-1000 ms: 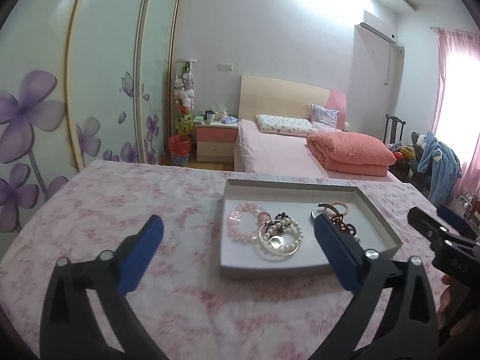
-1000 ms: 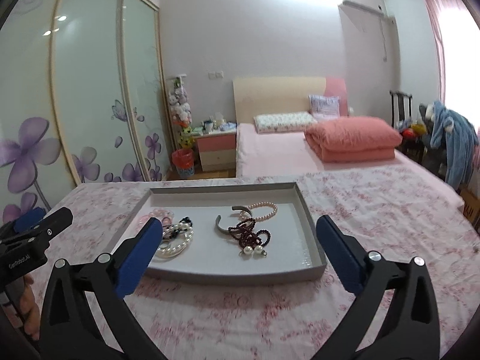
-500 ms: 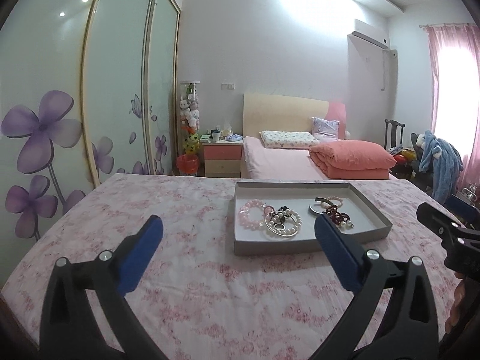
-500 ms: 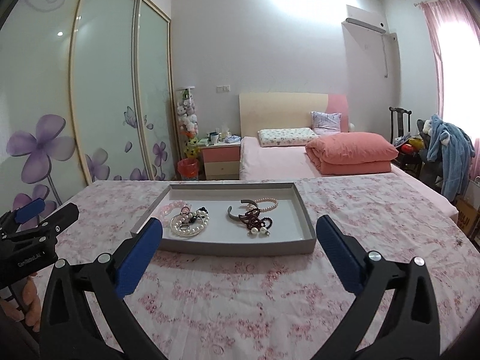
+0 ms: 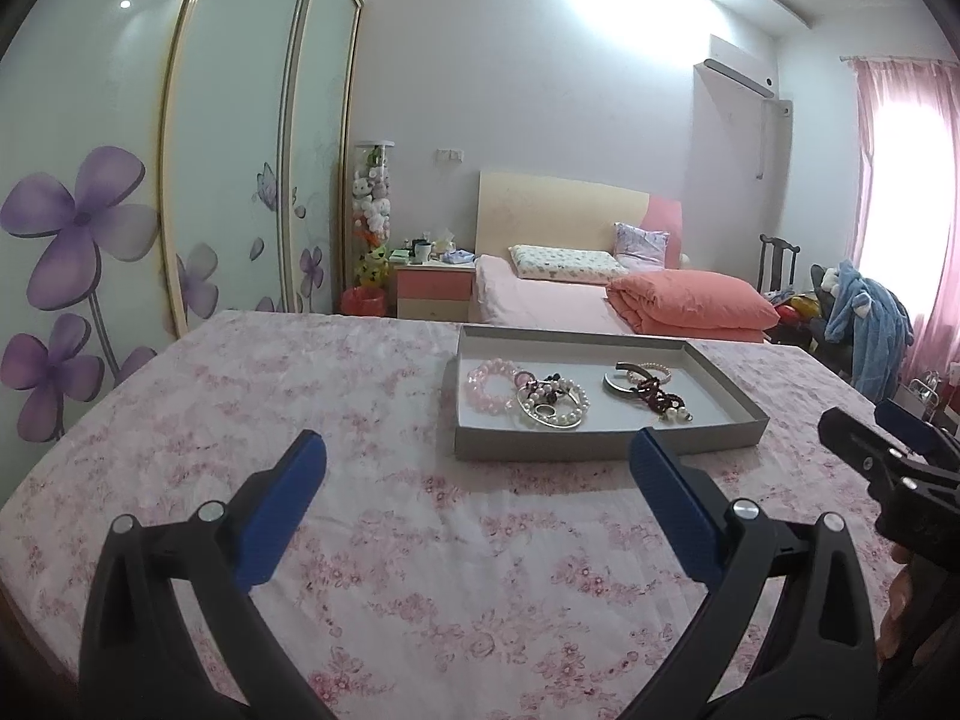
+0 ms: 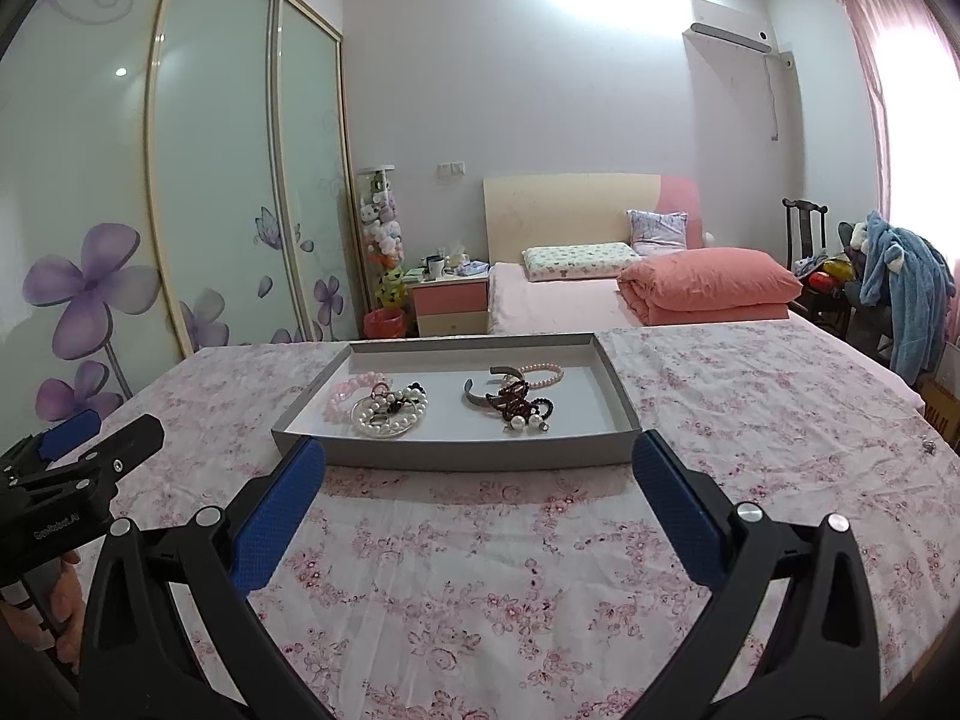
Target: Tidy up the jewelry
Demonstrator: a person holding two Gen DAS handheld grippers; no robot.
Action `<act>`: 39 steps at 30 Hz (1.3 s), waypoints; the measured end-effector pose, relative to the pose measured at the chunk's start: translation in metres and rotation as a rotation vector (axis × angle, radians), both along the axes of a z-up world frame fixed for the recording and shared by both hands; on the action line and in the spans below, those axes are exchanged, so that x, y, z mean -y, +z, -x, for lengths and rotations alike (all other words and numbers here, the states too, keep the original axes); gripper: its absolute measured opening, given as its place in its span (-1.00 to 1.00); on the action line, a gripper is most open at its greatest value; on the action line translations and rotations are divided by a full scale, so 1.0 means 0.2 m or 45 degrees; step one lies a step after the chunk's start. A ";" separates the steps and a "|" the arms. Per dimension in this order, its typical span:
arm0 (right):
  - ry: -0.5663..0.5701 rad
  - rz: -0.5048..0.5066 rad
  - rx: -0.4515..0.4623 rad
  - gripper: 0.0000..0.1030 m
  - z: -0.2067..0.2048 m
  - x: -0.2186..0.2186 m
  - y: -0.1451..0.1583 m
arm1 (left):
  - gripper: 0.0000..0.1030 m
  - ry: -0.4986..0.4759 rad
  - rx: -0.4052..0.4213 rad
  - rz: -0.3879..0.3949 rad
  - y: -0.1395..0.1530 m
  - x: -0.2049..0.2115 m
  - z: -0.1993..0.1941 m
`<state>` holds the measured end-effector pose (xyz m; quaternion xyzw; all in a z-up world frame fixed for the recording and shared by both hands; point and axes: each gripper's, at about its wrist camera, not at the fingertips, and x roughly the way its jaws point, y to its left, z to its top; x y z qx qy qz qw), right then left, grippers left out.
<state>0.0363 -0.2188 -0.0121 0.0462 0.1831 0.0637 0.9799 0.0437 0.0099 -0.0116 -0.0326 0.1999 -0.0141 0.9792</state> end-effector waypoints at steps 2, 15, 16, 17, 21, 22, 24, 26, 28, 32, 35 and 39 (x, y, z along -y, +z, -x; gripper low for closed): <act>0.000 0.001 -0.002 0.97 0.00 0.00 0.00 | 0.92 0.002 -0.003 -0.001 -0.01 0.00 0.00; 0.003 -0.004 -0.013 0.97 0.00 0.00 0.00 | 0.92 -0.005 -0.018 -0.010 -0.02 0.01 -0.01; 0.003 -0.006 -0.015 0.97 0.00 0.00 0.00 | 0.92 -0.007 -0.021 -0.010 -0.02 0.02 -0.02; 0.003 -0.007 -0.018 0.97 -0.01 -0.01 0.00 | 0.92 -0.007 -0.022 -0.012 -0.02 0.02 -0.02; 0.004 -0.010 -0.023 0.97 -0.02 -0.01 -0.01 | 0.92 -0.011 -0.024 -0.015 -0.03 0.03 -0.02; 0.004 -0.011 -0.024 0.97 -0.02 -0.01 -0.01 | 0.92 -0.011 -0.024 -0.015 -0.03 0.03 -0.02; 0.005 -0.014 -0.026 0.97 -0.02 -0.01 -0.01 | 0.92 -0.012 -0.024 -0.015 -0.03 0.03 -0.02; 0.004 -0.014 -0.025 0.97 -0.02 -0.01 -0.02 | 0.91 -0.012 -0.025 -0.015 -0.03 0.03 -0.02; 0.004 -0.014 -0.026 0.97 -0.02 -0.01 -0.02 | 0.92 -0.014 -0.027 -0.017 -0.03 0.04 -0.02; 0.002 -0.017 -0.028 0.97 -0.02 -0.01 -0.02 | 0.92 -0.017 -0.033 -0.019 -0.03 0.05 -0.03; 0.001 -0.021 -0.029 0.97 -0.02 -0.01 -0.02 | 0.92 -0.018 -0.038 -0.016 -0.04 0.05 -0.03; 0.002 -0.021 -0.030 0.97 -0.02 -0.01 -0.02 | 0.92 -0.014 -0.045 -0.010 -0.04 0.05 -0.04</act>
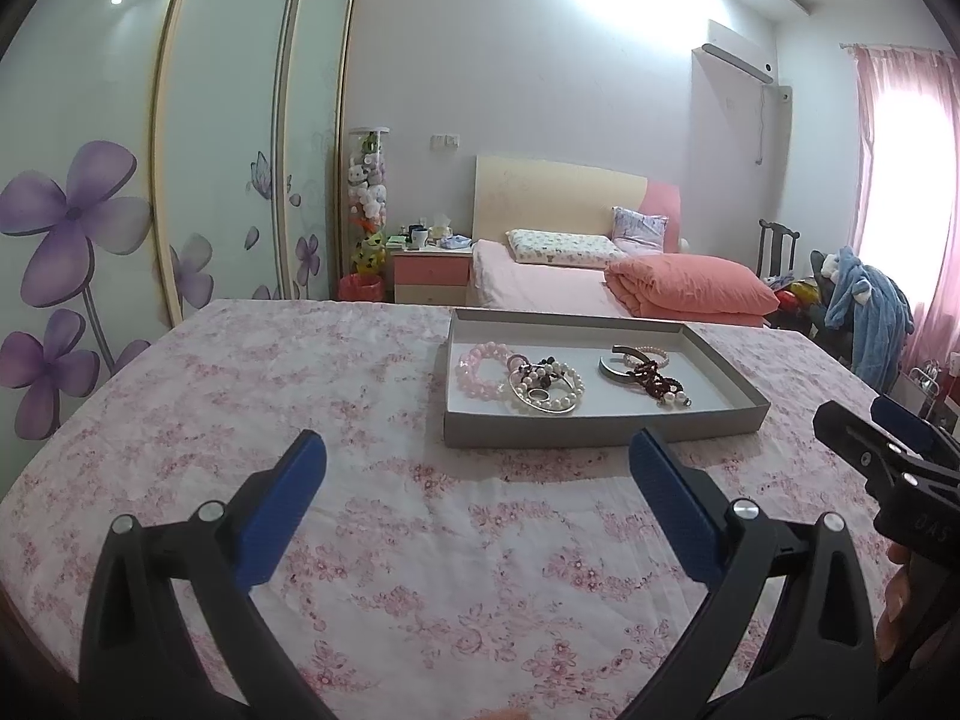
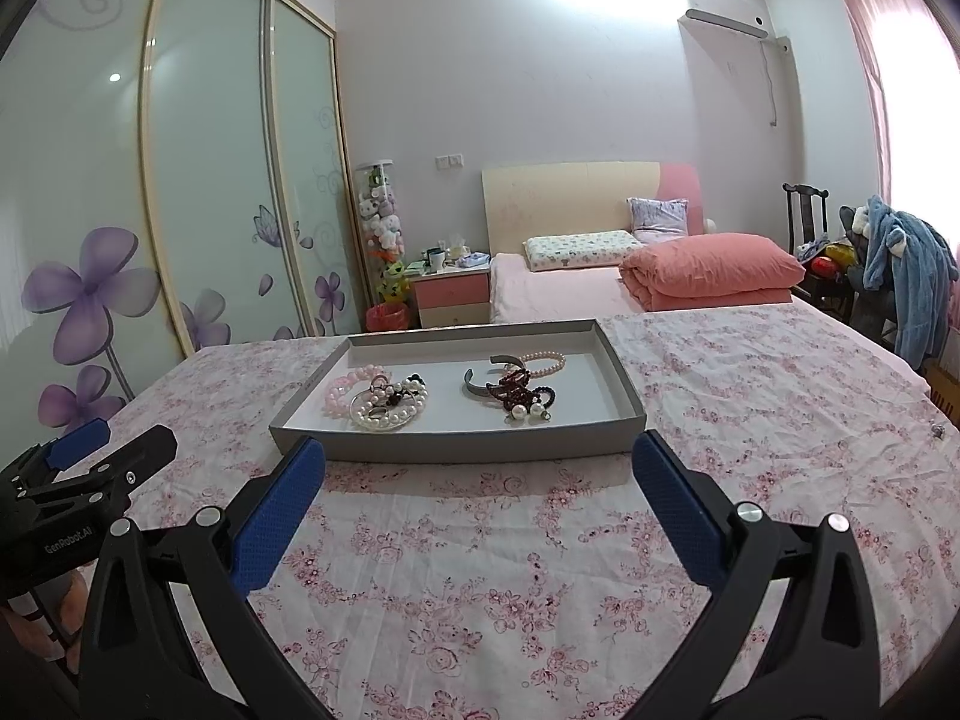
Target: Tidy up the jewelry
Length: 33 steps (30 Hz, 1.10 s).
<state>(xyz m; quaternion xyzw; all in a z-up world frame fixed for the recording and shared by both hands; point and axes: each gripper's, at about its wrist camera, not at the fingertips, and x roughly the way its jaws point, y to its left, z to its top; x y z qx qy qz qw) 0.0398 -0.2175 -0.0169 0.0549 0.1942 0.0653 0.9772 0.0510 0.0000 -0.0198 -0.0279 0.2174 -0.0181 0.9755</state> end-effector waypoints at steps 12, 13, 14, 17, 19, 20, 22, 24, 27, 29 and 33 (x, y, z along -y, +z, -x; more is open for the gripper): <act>0.000 -0.006 -0.004 0.97 0.00 0.00 -0.01 | 0.92 0.008 -0.004 -0.002 -0.01 0.00 -0.01; -0.001 -0.007 -0.004 0.97 0.00 0.00 -0.01 | 0.92 0.008 -0.005 -0.001 -0.01 0.00 -0.01; -0.001 -0.007 -0.003 0.97 0.00 0.00 -0.01 | 0.92 0.008 -0.005 -0.001 -0.01 0.00 -0.01; -0.002 -0.008 -0.004 0.97 0.00 0.00 -0.01 | 0.91 0.008 -0.004 -0.003 -0.01 0.00 0.00; -0.002 -0.007 -0.005 0.97 0.00 0.00 -0.01 | 0.91 0.006 -0.004 -0.002 -0.01 0.00 0.00; -0.002 -0.008 -0.005 0.97 0.00 0.00 -0.02 | 0.91 0.006 -0.005 -0.003 -0.01 0.00 0.00; -0.004 -0.009 -0.006 0.97 0.00 0.00 -0.02 | 0.91 0.005 -0.006 -0.003 -0.01 0.01 0.00; -0.004 -0.010 -0.007 0.97 0.01 -0.01 -0.02 | 0.91 0.004 -0.008 -0.004 -0.01 0.01 0.00; -0.004 -0.011 -0.009 0.97 0.01 0.00 -0.02 | 0.91 0.002 -0.011 -0.004 -0.01 0.02 -0.01; -0.005 -0.013 -0.011 0.97 0.01 0.00 -0.03 | 0.92 0.002 -0.010 -0.004 -0.01 0.02 -0.01; -0.005 -0.016 -0.013 0.97 0.00 0.00 -0.03 | 0.92 0.002 -0.010 -0.004 -0.01 0.02 -0.01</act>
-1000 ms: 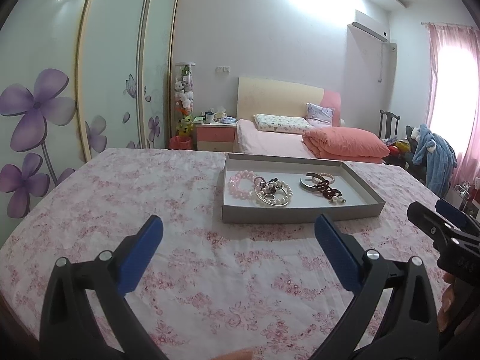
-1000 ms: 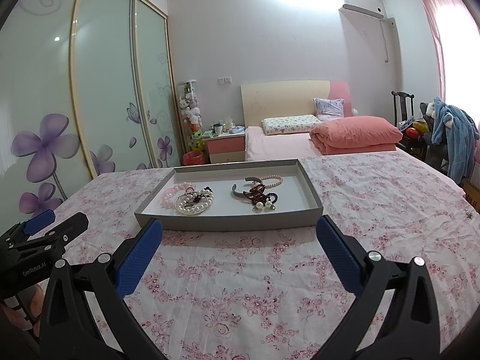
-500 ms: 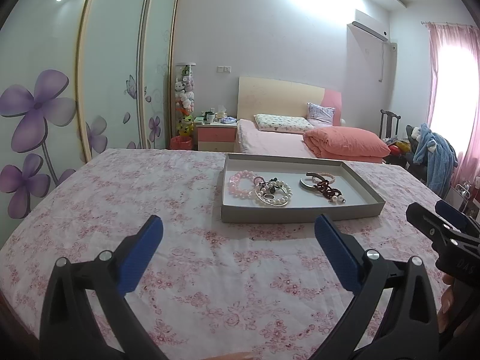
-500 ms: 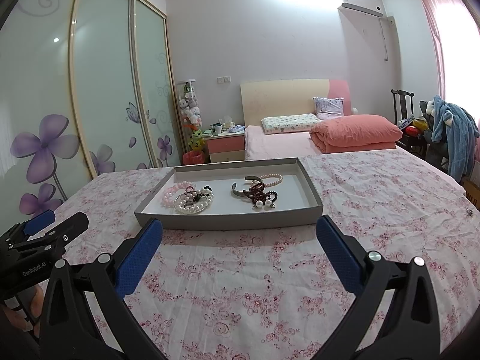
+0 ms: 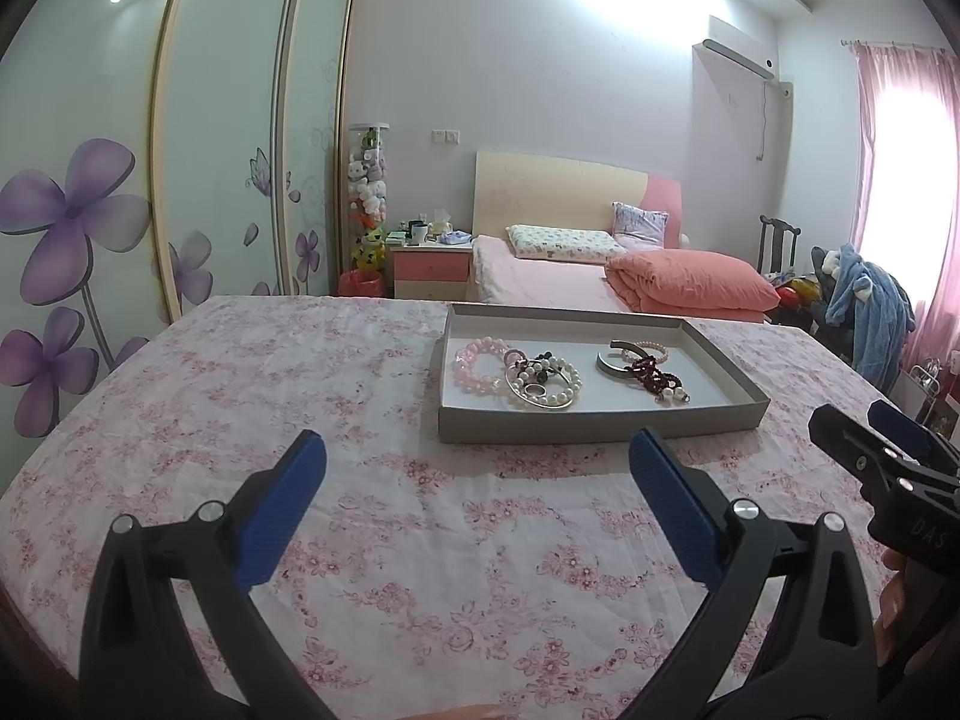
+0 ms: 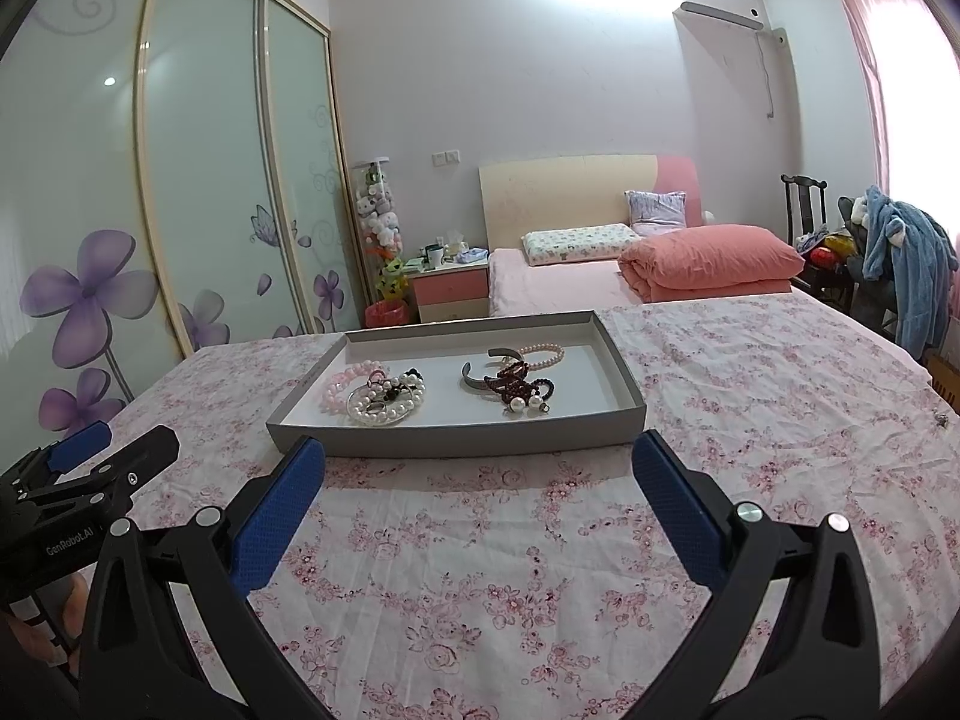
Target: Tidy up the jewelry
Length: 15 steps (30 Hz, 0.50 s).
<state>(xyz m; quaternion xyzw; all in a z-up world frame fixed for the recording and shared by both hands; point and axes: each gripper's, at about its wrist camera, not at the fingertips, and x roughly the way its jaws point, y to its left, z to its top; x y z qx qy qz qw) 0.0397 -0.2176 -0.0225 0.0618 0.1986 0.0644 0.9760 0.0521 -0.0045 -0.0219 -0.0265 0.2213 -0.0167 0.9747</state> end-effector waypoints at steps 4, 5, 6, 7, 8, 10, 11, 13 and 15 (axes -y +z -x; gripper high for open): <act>-0.001 -0.001 0.001 0.97 0.00 0.00 0.00 | 0.92 -0.001 -0.002 0.000 0.00 0.00 0.00; -0.001 -0.001 0.000 0.97 0.00 0.00 0.00 | 0.92 0.000 -0.003 -0.001 0.00 0.00 0.00; -0.001 -0.001 -0.001 0.97 0.00 0.00 0.00 | 0.92 -0.002 -0.004 -0.002 -0.01 0.01 0.00; -0.002 -0.001 -0.001 0.97 0.00 0.00 0.00 | 0.92 -0.003 -0.005 -0.003 -0.01 0.01 0.00; -0.002 -0.002 -0.002 0.97 0.00 0.00 0.00 | 0.92 -0.004 -0.005 -0.003 -0.01 0.01 0.00; -0.002 -0.002 -0.002 0.97 0.00 0.00 0.00 | 0.92 -0.005 -0.006 -0.002 -0.01 0.01 0.00; -0.002 -0.001 -0.002 0.97 0.00 0.00 0.00 | 0.92 -0.005 -0.007 -0.003 -0.01 0.01 -0.01; -0.001 -0.002 -0.002 0.97 0.00 0.00 0.00 | 0.92 -0.006 -0.007 -0.003 -0.02 0.02 0.00; 0.000 -0.002 -0.001 0.97 0.00 0.00 0.00 | 0.92 -0.008 -0.009 -0.003 -0.02 0.02 0.00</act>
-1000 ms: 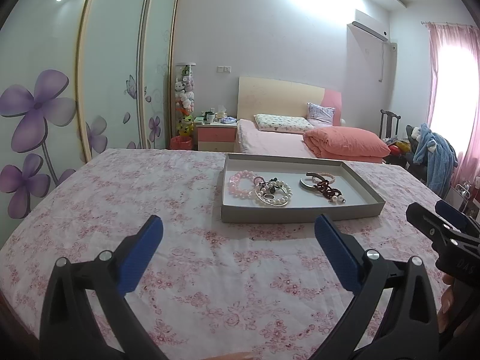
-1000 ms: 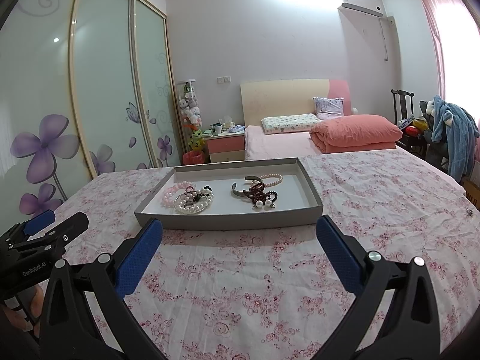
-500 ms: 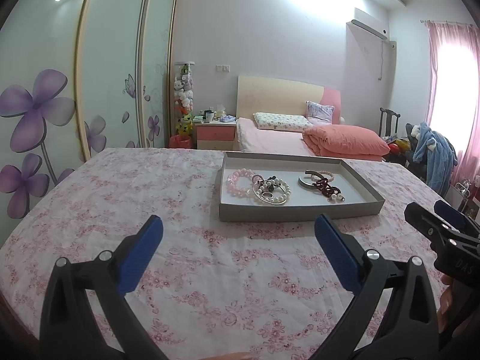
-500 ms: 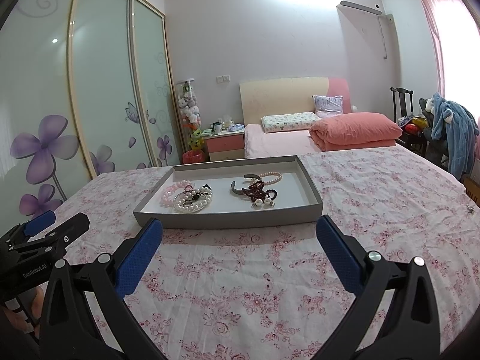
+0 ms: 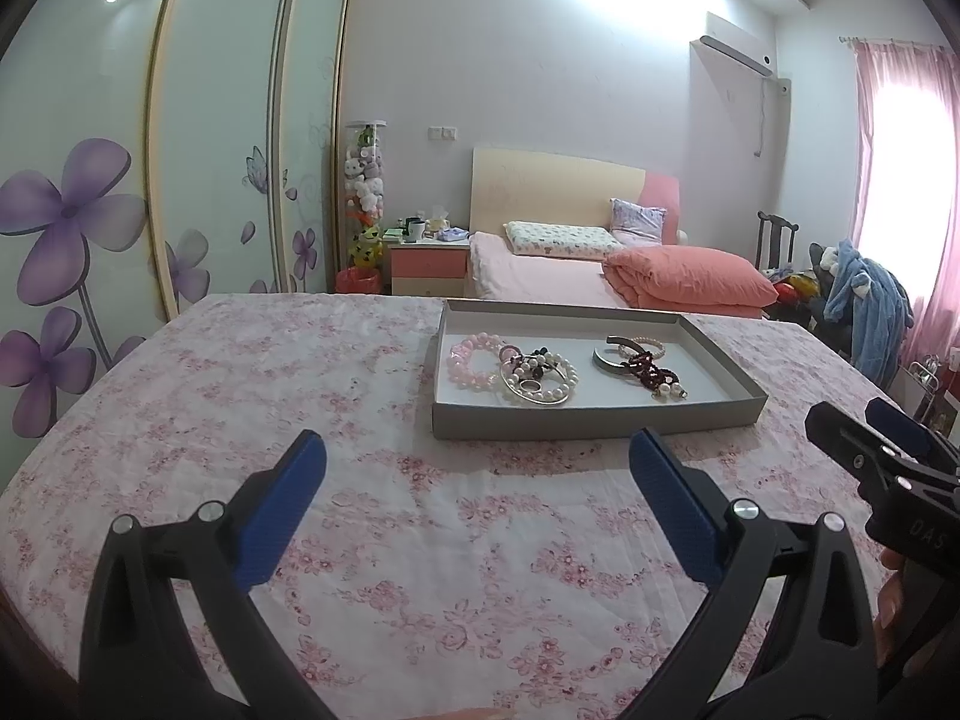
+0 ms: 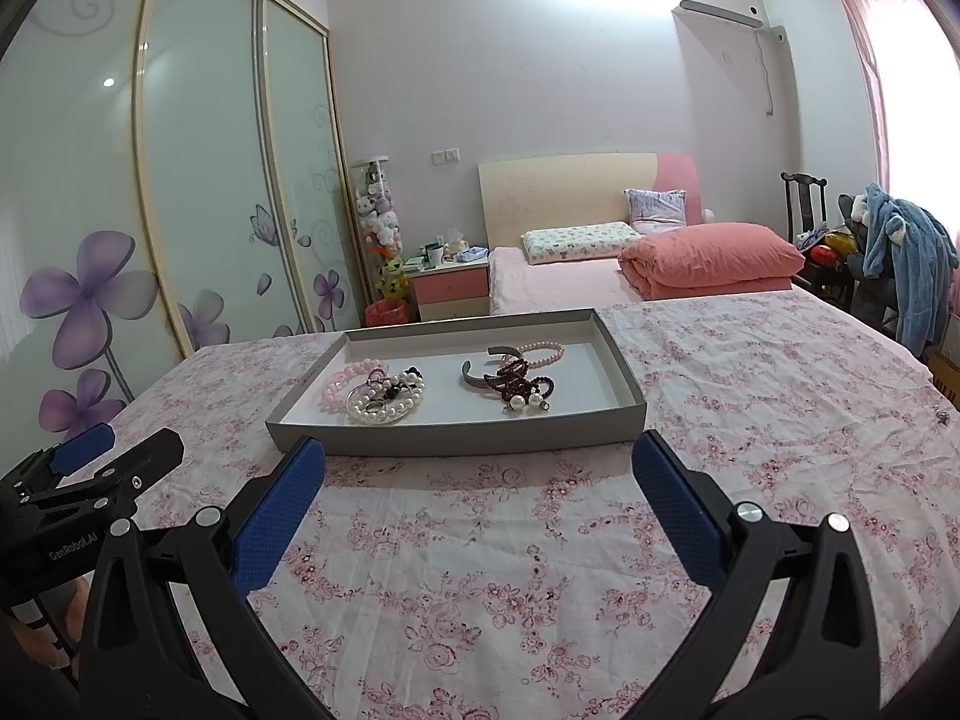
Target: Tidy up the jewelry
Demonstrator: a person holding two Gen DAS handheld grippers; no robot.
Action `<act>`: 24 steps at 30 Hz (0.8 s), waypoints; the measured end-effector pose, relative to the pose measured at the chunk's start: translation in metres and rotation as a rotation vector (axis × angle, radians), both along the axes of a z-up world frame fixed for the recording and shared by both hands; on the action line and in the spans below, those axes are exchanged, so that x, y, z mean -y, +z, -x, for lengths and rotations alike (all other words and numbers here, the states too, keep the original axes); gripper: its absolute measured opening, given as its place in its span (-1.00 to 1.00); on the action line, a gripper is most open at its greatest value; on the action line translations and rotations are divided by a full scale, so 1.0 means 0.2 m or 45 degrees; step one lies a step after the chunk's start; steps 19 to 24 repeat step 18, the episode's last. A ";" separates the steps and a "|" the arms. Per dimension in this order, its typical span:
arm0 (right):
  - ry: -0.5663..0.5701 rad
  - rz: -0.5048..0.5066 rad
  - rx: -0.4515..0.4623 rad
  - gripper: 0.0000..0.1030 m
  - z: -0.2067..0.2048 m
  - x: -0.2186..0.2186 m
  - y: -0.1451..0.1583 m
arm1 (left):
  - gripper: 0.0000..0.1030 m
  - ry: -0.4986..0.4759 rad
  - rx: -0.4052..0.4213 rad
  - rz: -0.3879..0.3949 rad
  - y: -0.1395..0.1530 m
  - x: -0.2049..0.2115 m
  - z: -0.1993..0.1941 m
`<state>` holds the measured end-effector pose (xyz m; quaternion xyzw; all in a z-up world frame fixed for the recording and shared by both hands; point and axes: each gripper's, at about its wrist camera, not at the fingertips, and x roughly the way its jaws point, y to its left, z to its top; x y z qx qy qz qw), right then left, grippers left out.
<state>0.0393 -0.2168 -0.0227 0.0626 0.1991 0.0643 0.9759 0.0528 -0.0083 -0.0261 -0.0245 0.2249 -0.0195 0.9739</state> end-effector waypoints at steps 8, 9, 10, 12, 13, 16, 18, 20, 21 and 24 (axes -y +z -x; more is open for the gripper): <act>-0.002 0.000 -0.001 0.97 0.00 0.00 0.00 | 0.92 0.020 0.011 -0.007 0.00 0.00 0.01; -0.002 -0.001 -0.001 0.97 0.00 0.01 0.00 | 0.92 0.023 0.012 -0.009 0.00 0.00 0.01; -0.002 -0.001 -0.002 0.97 0.00 0.01 0.00 | 0.92 0.024 0.011 -0.010 0.00 0.00 0.01; -0.001 -0.002 0.000 0.97 0.00 0.01 0.00 | 0.92 0.025 0.008 -0.008 0.00 0.00 0.01; -0.002 -0.001 0.000 0.97 0.00 0.01 0.00 | 0.92 0.025 0.007 -0.005 0.00 0.00 0.01; -0.001 0.000 0.001 0.97 0.00 0.00 0.00 | 0.91 0.023 0.007 -0.001 0.01 -0.01 0.00; -0.001 -0.002 0.000 0.97 0.00 0.00 0.00 | 0.91 0.020 0.004 -0.003 0.01 -0.01 0.01; -0.001 -0.002 0.000 0.97 0.00 0.00 0.00 | 0.91 0.020 0.004 -0.003 0.01 -0.01 0.01; -0.001 -0.002 0.000 0.97 0.00 0.00 0.00 | 0.91 0.020 0.004 -0.003 0.01 -0.01 0.01; -0.001 -0.002 0.000 0.97 0.00 0.00 0.00 | 0.91 0.020 0.004 -0.003 0.01 -0.01 0.01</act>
